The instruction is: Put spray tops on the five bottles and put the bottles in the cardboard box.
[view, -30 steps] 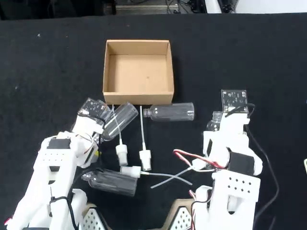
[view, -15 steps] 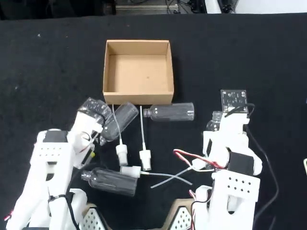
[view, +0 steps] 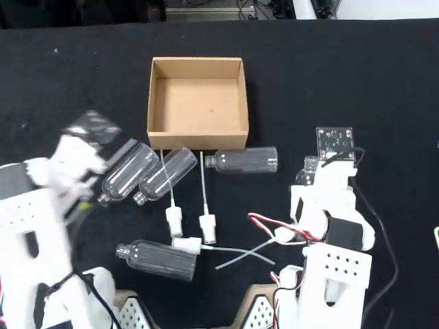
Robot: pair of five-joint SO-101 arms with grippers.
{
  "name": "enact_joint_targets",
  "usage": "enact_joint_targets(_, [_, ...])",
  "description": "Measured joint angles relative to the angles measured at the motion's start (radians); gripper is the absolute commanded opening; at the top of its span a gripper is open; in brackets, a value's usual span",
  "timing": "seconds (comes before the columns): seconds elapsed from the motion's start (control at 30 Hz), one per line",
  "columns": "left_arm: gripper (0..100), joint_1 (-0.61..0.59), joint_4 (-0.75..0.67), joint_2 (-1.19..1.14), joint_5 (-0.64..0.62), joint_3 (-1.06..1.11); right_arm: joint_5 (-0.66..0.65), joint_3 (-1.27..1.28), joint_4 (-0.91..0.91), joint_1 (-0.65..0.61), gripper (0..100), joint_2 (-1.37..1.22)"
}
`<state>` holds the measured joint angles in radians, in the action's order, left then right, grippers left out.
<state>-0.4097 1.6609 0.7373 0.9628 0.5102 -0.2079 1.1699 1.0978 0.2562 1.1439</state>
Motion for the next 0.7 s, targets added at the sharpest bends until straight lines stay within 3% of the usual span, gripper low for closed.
enact_joint_targets(0.13, [8,-0.270,-0.044,-0.034,0.121,-0.029,0.000,0.000,-0.009,0.000,1.1,0.000])
enact_joint_targets(0.33, [8,-0.632,-0.282,-0.245,0.143,0.060,0.000,0.091,-0.101,0.000,1.1,0.000])
enact_joint_targets(0.47, [14,-0.733,-0.427,-0.410,0.147,0.118,0.008,0.178,-0.183,0.000,1.1,0.002])
enact_joint_targets(0.6, [28,-0.752,-0.470,-0.528,0.147,0.118,0.009,0.224,-0.209,-0.002,1.1,0.003])
enact_joint_targets(0.7, [28,-0.755,-0.466,-0.592,0.147,0.109,0.009,0.233,-0.212,-0.002,1.1,0.003])
